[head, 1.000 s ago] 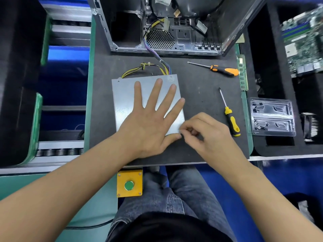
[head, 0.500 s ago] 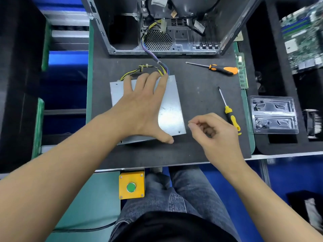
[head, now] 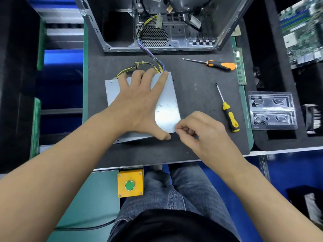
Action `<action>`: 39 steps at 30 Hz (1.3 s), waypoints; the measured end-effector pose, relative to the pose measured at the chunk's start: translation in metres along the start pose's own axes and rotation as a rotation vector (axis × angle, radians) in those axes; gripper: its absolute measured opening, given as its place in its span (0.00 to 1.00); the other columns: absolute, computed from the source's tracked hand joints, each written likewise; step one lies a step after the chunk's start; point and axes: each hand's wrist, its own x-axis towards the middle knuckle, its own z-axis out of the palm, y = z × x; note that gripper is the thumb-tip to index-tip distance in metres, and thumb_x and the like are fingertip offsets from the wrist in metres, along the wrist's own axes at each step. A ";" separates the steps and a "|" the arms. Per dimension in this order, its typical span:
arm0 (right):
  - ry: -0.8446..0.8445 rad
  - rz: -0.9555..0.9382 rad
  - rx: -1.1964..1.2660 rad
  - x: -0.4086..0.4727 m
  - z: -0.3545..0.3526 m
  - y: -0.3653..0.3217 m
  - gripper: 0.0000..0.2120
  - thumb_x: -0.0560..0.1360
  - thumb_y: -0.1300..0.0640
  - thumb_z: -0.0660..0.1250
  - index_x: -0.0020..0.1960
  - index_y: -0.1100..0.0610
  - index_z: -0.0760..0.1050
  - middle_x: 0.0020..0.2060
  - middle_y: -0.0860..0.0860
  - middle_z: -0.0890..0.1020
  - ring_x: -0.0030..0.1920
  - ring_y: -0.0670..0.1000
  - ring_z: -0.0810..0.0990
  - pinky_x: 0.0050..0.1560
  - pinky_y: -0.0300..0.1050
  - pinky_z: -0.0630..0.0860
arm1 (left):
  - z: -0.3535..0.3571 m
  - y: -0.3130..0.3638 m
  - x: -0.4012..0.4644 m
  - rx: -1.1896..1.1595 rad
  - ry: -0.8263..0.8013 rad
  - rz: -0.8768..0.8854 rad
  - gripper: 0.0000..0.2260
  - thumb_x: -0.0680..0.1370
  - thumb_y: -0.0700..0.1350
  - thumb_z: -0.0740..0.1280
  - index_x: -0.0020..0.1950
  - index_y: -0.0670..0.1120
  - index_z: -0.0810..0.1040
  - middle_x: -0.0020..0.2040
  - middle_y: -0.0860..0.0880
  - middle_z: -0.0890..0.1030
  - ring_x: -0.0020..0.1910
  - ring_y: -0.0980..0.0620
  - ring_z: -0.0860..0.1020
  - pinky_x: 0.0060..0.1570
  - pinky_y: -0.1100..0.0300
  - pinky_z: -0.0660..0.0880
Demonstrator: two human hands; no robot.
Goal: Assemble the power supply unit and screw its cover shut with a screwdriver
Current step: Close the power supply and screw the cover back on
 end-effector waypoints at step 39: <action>0.219 0.131 0.058 -0.015 0.014 0.001 0.04 0.75 0.62 0.73 0.50 0.60 0.84 0.44 0.50 0.81 0.44 0.45 0.79 0.48 0.35 0.74 | -0.002 -0.002 -0.015 -0.125 0.053 0.125 0.65 0.55 0.85 0.52 0.83 0.47 0.47 0.82 0.43 0.49 0.80 0.41 0.47 0.70 0.24 0.42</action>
